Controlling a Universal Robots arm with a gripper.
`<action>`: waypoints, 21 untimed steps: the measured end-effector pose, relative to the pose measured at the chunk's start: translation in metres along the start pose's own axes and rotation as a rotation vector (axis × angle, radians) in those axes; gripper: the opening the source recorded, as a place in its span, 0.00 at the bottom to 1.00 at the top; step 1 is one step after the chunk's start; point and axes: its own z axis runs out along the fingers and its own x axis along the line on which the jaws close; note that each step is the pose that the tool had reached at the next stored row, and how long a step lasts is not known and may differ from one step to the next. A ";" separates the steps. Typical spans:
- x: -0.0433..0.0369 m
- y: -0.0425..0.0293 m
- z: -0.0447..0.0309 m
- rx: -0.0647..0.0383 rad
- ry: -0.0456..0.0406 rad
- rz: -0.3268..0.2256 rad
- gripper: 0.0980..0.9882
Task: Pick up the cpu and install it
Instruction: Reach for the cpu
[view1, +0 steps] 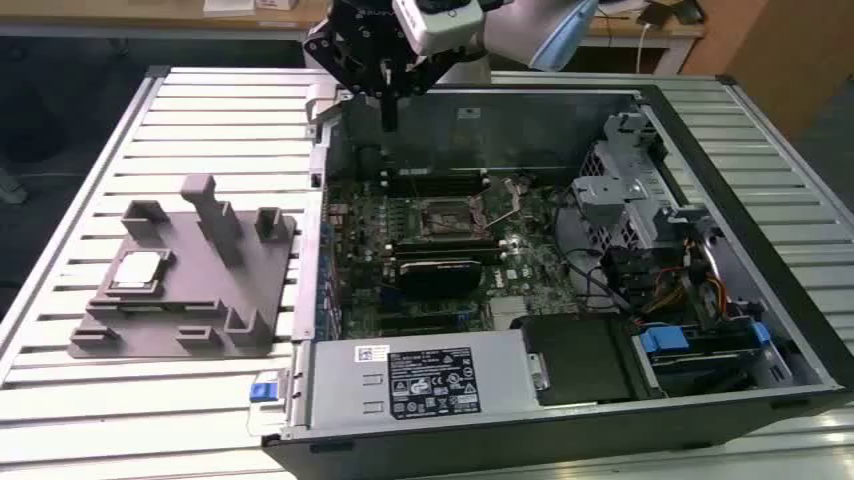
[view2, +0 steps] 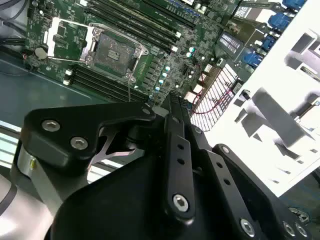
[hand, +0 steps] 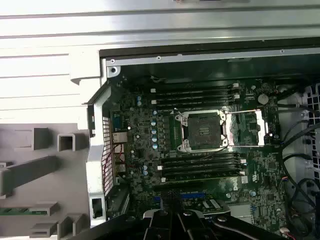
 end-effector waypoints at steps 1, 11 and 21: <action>0.0000 0.0000 0.0000 0.000 0.0000 0.000 0.01; 0.0012 -0.0001 0.0000 0.000 0.0000 0.000 0.01; 0.0134 -0.0009 -0.0003 0.000 0.0000 0.000 0.01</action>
